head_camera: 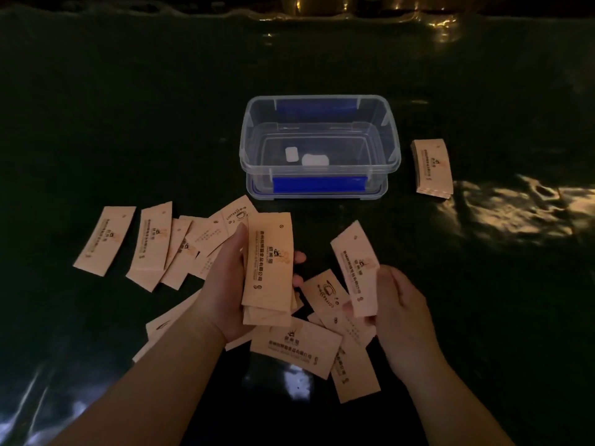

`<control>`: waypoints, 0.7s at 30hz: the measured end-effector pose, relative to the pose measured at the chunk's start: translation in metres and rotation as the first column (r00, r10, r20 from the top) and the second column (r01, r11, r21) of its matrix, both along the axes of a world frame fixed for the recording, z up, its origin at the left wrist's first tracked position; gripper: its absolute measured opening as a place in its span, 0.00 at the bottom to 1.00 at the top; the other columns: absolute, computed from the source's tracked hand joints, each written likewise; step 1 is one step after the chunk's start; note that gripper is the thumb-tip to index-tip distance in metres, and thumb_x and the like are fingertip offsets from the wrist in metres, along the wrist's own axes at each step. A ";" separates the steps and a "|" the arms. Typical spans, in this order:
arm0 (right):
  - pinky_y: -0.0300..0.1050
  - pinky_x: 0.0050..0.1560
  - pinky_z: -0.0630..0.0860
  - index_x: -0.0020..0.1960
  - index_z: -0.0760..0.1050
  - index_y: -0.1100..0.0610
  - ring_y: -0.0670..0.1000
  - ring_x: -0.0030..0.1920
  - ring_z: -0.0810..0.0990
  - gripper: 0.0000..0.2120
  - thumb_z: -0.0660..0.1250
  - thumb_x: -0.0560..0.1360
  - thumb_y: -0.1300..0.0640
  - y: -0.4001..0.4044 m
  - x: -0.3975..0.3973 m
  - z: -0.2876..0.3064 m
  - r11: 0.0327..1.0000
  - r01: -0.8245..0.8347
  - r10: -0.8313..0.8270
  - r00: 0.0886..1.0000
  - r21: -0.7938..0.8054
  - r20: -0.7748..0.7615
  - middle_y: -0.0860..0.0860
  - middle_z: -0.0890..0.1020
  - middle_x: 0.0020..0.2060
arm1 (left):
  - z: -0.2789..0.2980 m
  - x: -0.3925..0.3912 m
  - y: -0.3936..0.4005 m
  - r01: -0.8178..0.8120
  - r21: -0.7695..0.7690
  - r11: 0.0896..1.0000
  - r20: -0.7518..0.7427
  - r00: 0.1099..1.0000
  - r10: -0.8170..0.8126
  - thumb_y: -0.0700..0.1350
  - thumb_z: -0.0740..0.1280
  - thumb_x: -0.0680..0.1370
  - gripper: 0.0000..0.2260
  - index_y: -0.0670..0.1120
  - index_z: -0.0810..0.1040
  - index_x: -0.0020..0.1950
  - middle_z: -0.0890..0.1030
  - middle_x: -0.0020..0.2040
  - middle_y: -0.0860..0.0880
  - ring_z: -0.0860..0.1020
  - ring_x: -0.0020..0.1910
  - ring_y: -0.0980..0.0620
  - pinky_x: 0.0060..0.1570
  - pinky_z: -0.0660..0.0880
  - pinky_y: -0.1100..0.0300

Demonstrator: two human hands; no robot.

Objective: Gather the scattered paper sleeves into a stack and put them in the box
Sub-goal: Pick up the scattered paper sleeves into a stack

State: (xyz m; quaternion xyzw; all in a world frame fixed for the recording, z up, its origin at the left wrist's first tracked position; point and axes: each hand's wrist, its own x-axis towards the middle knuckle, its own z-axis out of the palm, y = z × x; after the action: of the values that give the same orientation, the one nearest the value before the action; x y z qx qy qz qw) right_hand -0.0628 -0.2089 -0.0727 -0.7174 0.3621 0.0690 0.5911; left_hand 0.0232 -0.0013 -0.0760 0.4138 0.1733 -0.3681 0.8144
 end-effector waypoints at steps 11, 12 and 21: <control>0.52 0.41 0.85 0.47 0.78 0.34 0.47 0.44 0.87 0.10 0.68 0.80 0.50 -0.003 0.004 -0.001 0.949 0.157 -0.145 0.987 0.273 -0.064 0.44 0.85 0.50 | 0.008 0.000 -0.017 0.027 -0.026 0.999 -0.073 0.997 -0.029 0.52 0.66 0.76 0.21 0.47 0.82 0.67 0.85 0.63 0.37 0.87 0.53 0.39 0.45 0.85 0.44; 0.50 0.39 0.84 0.48 0.77 0.34 0.46 0.44 0.87 0.10 0.68 0.80 0.50 -0.003 0.005 -0.001 0.960 0.141 -0.129 0.990 0.244 -0.064 0.43 0.85 0.51 | 0.009 -0.001 -0.017 0.032 -0.028 0.999 -0.078 0.996 -0.034 0.51 0.67 0.76 0.21 0.47 0.80 0.68 0.85 0.62 0.37 0.87 0.53 0.38 0.45 0.85 0.45; 0.60 0.44 0.85 0.58 0.82 0.53 0.59 0.50 0.88 0.16 0.71 0.72 0.62 -0.010 0.006 -0.007 0.588 0.265 -0.349 0.935 0.764 -0.056 0.57 0.88 0.52 | 0.003 -0.004 -0.015 0.059 0.046 0.997 0.011 0.998 -0.060 0.44 0.68 0.77 0.18 0.49 0.79 0.67 0.86 0.60 0.37 0.86 0.58 0.37 0.46 0.85 0.43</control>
State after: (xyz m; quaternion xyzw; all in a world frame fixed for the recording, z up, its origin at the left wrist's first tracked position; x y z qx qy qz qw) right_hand -0.0566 -0.2188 -0.0792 -0.3310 0.3873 0.0754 0.8572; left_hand 0.0191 -0.0165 -0.0726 0.4397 0.1642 -0.3855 0.7944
